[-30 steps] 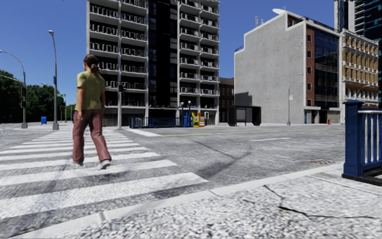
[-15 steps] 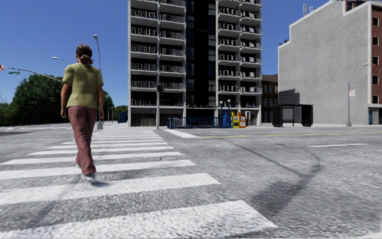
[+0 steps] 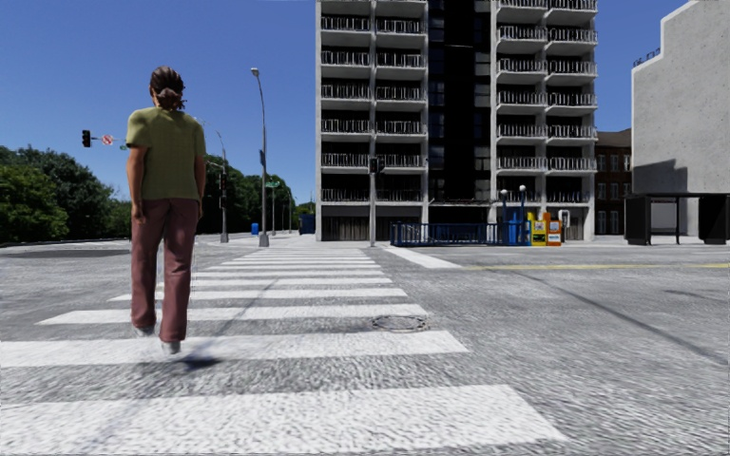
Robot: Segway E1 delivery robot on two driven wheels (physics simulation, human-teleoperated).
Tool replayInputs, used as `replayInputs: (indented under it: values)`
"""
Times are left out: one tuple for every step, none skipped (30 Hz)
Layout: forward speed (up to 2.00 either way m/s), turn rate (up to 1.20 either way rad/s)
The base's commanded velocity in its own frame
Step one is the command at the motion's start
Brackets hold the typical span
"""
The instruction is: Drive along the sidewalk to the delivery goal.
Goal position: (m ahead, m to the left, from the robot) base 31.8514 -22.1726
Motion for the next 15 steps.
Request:
replayInputs:
  values:
    - [1.78,0.53]
    - [1.78,0.53]
    - [1.78,0.53]
    - [1.78,0.49]
    - [1.80,0.29]
    - [1.85,0.00]
    - [1.85,0.00]
    - [1.90,0.00]
    - [1.93,0.00]
    - [2.00,0.00]
    - [2.00,0.00]
    - [2.00,0.00]
    - [2.00,0.00]
    - [2.00,0.00]
    - [2.00,0.00]
